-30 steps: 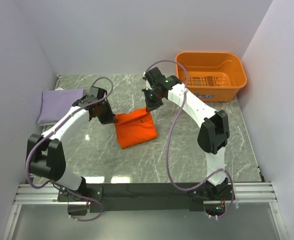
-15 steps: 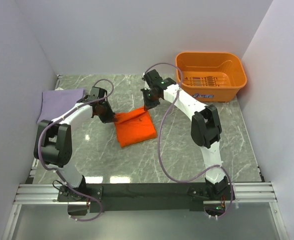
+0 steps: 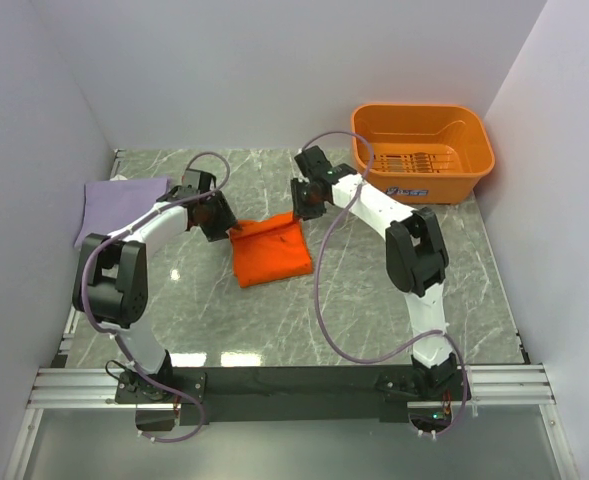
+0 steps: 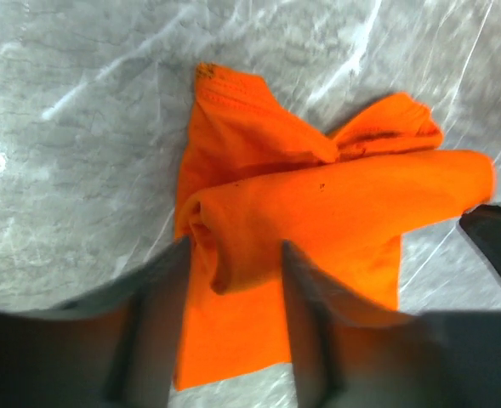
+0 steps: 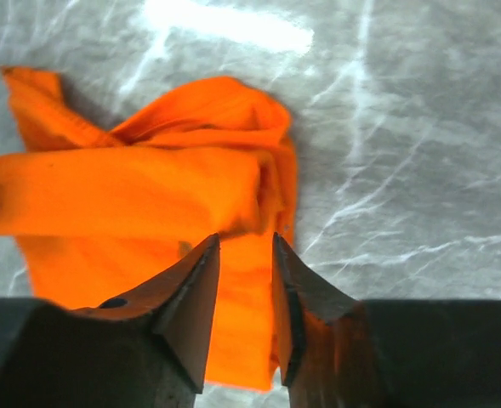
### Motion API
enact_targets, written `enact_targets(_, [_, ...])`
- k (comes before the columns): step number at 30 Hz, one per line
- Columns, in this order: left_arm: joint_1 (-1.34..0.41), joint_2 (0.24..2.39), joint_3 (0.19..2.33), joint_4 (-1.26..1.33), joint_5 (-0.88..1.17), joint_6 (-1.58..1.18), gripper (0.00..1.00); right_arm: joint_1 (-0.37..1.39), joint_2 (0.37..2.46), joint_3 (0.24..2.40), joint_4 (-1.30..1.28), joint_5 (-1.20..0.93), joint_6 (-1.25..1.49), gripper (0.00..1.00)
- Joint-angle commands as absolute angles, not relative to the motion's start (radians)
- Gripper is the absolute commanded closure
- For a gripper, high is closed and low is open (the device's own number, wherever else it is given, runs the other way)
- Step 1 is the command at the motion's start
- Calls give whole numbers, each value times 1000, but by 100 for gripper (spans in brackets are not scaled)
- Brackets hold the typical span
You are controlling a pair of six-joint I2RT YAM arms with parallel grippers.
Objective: Fold and stack the t-shirts
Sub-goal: Fold the tshirt
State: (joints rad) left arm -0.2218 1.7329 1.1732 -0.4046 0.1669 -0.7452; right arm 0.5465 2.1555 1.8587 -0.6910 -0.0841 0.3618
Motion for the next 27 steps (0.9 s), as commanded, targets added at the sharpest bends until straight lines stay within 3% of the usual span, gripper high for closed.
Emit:
enact_targets(1, [-215, 1668, 1181, -361, 132, -750, 45, 535, 2034, 1762, -594, -26, 391, 61])
enact_targets(3, [-215, 1629, 1154, -354, 117, -747, 31, 534, 1947, 1689, -496, -21, 405, 58])
enact_targets(6, [-221, 1537, 1088, -342, 81, -739, 30, 535, 1835, 1536, -335, -81, 405, 58])
enact_targets(10, [-259, 1447, 1000, -307, 57, -695, 39, 534, 1775, 1401, -157, -228, 405, 58])
enact_targets(11, [-270, 1450, 990, -292, 61, -689, 45, 535, 1796, 1404, -150, -283, 405, 58])
enact_targets(18, [-307, 1618, 1086, -259, 117, -647, 68, 534, 1934, 1468, -92, -437, 400, 58])
enact_targets(27, [-295, 1897, 1316, -281, 97, -637, 71, 480, 2134, 1621, -74, -485, 429, 59])
